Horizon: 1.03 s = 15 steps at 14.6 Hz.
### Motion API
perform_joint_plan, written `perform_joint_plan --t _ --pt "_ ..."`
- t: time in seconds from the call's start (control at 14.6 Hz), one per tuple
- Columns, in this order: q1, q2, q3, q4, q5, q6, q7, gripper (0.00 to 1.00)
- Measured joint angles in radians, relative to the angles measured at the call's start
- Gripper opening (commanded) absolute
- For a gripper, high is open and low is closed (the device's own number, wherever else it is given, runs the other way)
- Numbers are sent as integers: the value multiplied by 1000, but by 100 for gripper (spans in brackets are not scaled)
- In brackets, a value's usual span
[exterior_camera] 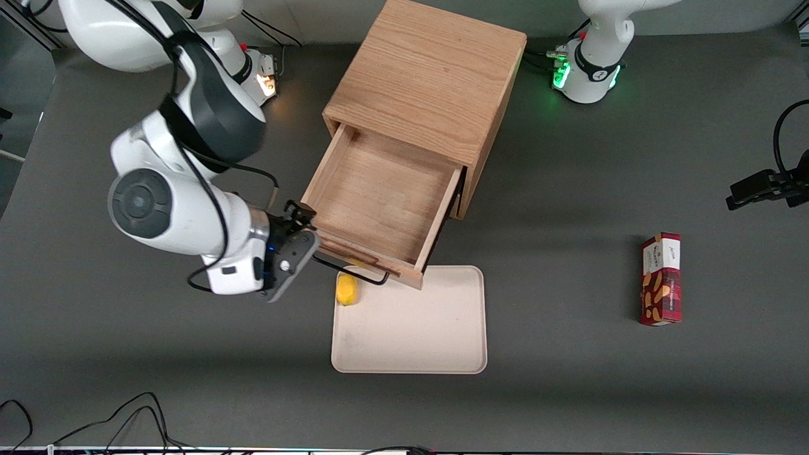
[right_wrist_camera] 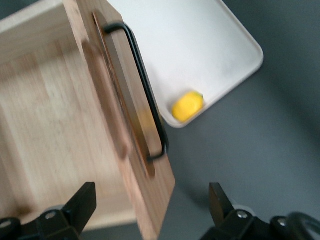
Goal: Open upper drawer
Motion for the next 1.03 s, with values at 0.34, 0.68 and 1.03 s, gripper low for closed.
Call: perform_joint_plan --t 0.34,0.68,1.03 --pt "-156 -249 -5 -268 0 -22 14 100" --pt "-343 -464 -9 -477 0 -15 76 100" --pt "-427 -596 -9 -566 4 3 270 100"
